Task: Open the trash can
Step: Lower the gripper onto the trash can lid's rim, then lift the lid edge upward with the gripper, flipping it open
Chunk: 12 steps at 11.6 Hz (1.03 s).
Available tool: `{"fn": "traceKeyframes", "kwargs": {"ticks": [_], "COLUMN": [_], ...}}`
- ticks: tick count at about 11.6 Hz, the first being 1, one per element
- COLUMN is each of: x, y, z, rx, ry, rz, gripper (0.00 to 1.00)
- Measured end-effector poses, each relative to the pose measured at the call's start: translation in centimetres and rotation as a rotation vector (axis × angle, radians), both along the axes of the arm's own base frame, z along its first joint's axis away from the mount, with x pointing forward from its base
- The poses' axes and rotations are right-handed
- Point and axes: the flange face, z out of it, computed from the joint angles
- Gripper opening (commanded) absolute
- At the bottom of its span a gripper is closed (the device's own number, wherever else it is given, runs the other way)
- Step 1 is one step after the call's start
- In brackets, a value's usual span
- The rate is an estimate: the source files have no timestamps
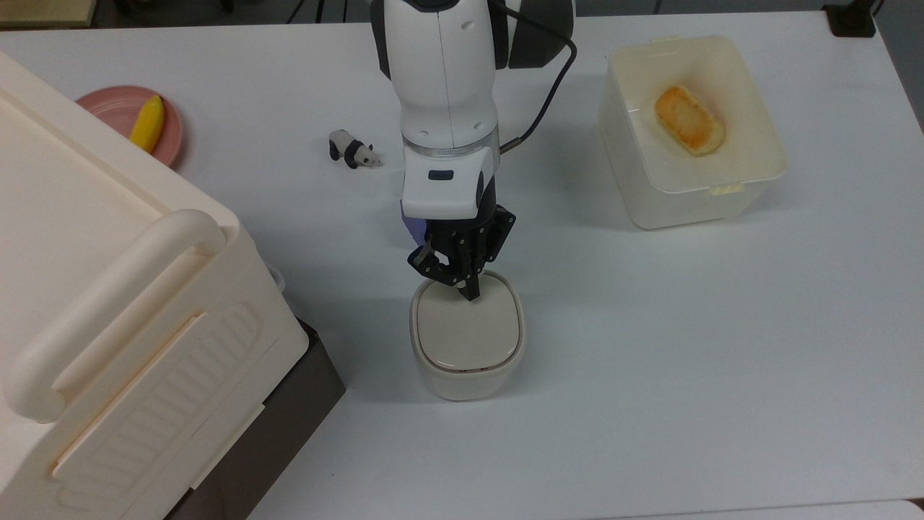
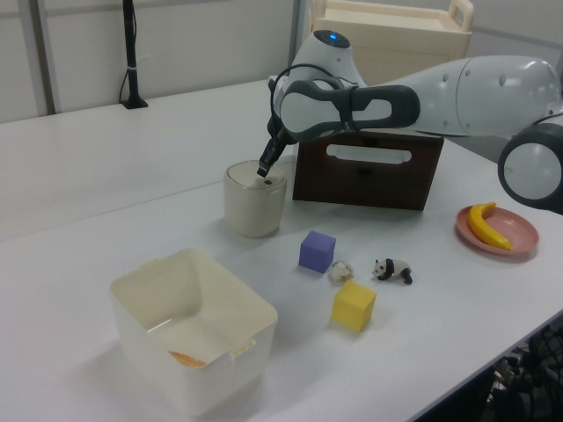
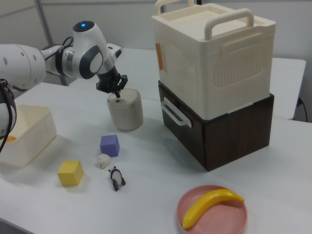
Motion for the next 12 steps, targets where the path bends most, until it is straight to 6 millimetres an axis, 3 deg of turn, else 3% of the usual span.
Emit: {"fn": "traceKeyframes", "kwargs": {"ticks": [12], "x": [0.13], "y": [0.25], "z": [-1.07], "rx": [-0.024], "ry": [0.011], "rz": [0.019], "gripper": [0.0]}}
